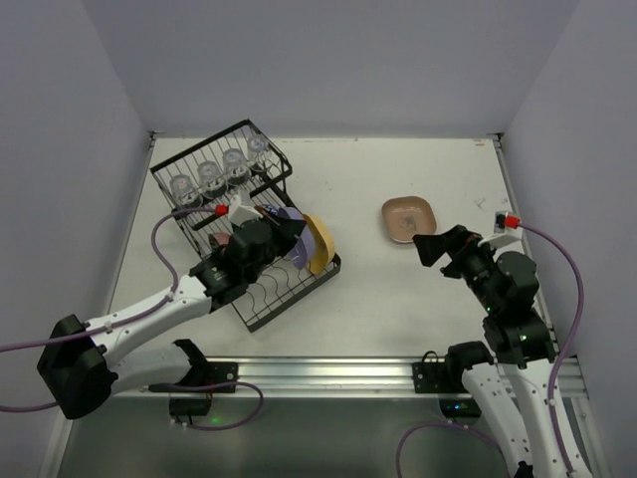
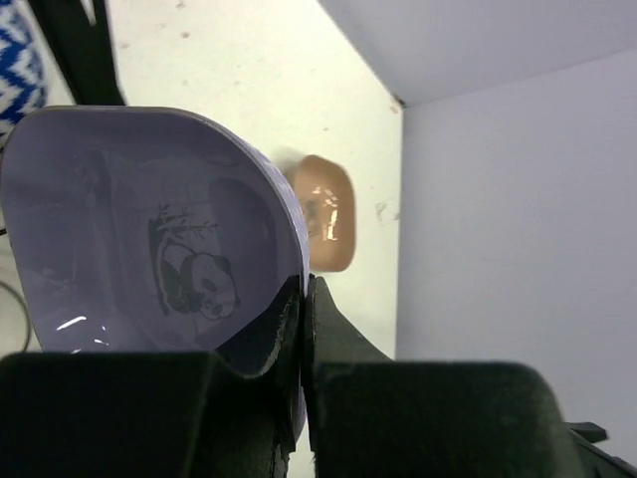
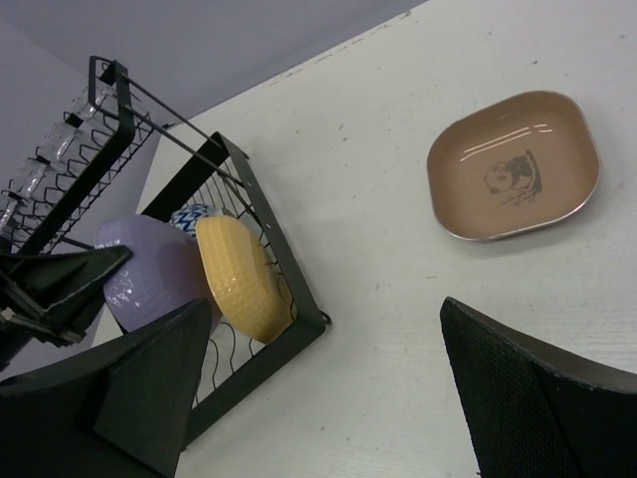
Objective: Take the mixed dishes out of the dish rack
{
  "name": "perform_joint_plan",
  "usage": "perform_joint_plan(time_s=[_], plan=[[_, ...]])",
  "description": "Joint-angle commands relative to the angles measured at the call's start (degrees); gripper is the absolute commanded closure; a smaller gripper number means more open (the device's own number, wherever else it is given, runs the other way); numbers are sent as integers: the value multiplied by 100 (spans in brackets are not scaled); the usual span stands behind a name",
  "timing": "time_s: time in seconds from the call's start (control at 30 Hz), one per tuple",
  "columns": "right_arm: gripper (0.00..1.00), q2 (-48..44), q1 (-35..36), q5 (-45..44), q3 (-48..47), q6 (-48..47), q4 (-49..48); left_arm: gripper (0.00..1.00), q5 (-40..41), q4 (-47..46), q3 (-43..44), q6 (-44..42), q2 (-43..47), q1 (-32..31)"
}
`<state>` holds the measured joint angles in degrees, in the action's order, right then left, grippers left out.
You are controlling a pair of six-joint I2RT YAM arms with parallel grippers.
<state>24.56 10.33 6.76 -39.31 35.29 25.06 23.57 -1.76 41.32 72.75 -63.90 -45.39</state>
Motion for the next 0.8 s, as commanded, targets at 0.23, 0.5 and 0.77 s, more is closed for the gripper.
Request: perform_joint_plan(time_s=[0.23,0.5,0.77], plan=[[1,189,-13,360,-612,-346,60,100,-37,-670,358,-1578,588,-207],[1,1111,-5,1037,-1781,-672,1000,100,113,1912,2237,-4504,115,-1393],[1,1982,-4,1782,-2572,-786,1676,100,-377,2997,2416,-6990,35,-1991]])
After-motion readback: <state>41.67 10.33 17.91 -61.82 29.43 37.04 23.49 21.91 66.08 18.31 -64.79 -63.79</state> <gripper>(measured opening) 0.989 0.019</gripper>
